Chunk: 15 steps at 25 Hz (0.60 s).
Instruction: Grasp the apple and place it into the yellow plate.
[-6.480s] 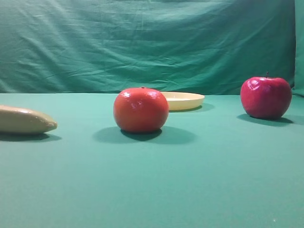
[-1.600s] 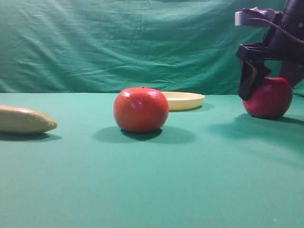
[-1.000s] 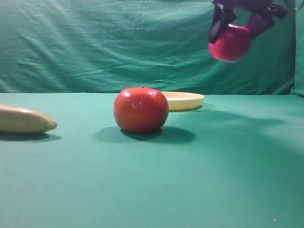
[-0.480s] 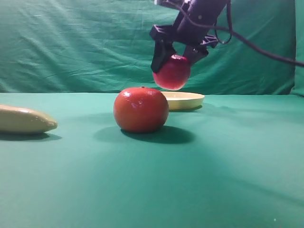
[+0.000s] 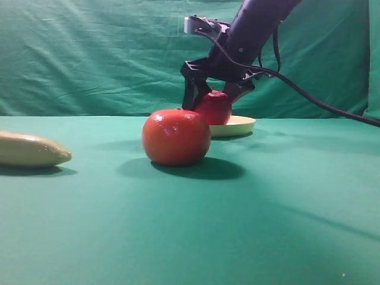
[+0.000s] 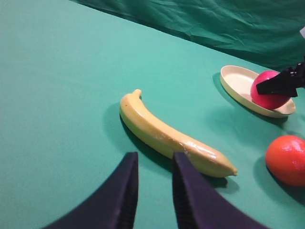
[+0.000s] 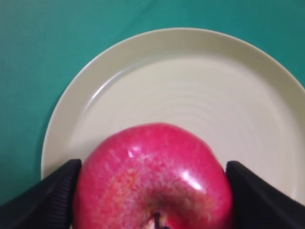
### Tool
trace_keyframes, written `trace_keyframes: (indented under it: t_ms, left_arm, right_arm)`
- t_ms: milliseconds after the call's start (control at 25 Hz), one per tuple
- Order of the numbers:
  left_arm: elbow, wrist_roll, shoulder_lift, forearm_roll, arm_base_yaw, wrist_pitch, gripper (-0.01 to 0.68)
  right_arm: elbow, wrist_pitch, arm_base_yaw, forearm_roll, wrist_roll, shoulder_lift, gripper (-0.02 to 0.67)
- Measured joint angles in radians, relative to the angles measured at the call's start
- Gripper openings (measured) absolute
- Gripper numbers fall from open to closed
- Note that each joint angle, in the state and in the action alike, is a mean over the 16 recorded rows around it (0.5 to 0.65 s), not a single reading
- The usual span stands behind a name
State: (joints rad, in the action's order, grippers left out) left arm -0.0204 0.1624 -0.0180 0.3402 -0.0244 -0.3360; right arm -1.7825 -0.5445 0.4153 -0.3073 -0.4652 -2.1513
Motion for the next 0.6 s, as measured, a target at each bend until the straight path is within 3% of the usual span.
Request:
trace_keyframes:
  t_ms: [160,600]
  left_arm:
    - [0.000,0.000,0.000,0.000,0.000,0.000,0.157]
    - [0.000,0.000,0.000,0.000,0.000,0.000,0.157]
  right_arm:
    - [0.000,-0.042,-0.008,0.004,-0.001,0.093,0.510]
    - [0.010,-0.272,-0.040,0.030,0.070,0.405,0.092]
